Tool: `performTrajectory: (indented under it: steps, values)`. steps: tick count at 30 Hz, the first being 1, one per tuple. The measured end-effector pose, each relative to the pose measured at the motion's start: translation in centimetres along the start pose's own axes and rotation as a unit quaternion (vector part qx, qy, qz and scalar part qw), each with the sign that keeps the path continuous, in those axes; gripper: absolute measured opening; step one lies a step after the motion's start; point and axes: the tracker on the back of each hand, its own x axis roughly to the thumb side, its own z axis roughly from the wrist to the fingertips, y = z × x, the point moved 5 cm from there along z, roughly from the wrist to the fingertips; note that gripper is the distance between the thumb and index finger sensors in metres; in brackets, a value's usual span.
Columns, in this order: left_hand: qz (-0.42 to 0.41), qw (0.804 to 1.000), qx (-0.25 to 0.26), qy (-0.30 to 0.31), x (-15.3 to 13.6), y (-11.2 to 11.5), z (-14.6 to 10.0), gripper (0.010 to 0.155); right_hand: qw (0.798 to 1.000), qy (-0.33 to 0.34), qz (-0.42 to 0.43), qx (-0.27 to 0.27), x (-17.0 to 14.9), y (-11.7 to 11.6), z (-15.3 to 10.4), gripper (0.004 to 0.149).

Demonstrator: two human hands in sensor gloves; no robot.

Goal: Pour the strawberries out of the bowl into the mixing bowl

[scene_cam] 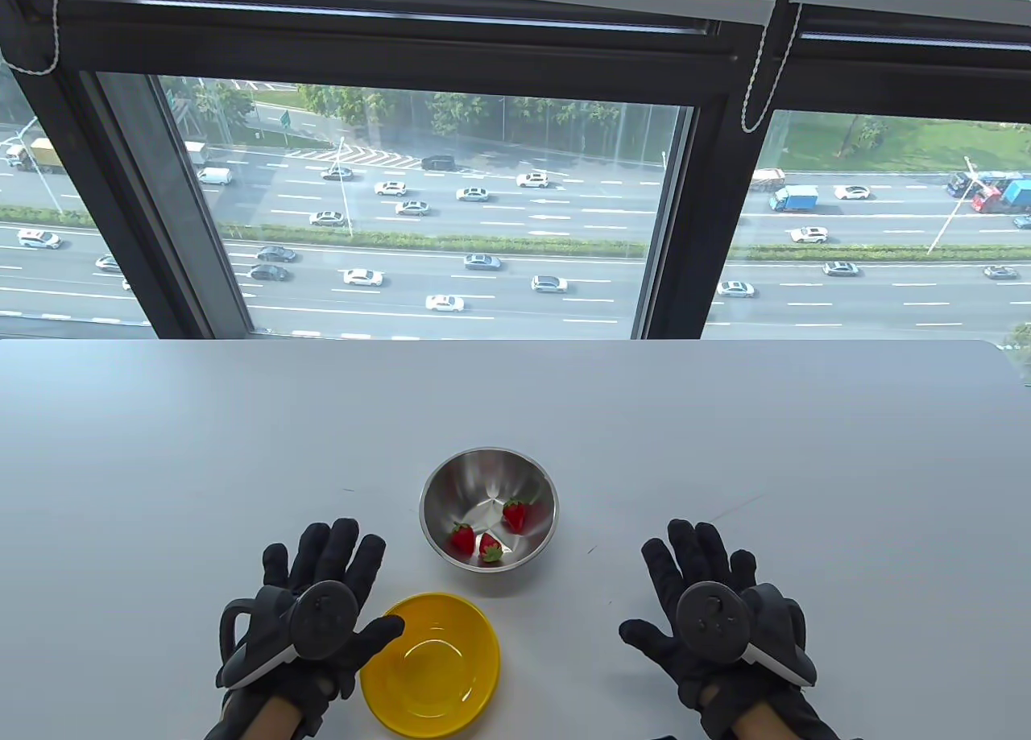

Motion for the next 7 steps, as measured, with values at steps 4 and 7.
performTrajectory:
  steps: [4,7]
  values:
    - [-0.008,1.000,-0.005,-0.003,-0.15,0.06,-0.02,0.093,1.000,0.000,0.001,0.002,-0.01,-0.06,0.03,0.090]
    - [-0.008,1.000,-0.005,-0.003,-0.19,0.05,-0.03,0.092,1.000,0.000,0.001,0.004,0.01,-0.12,0.07,0.090]
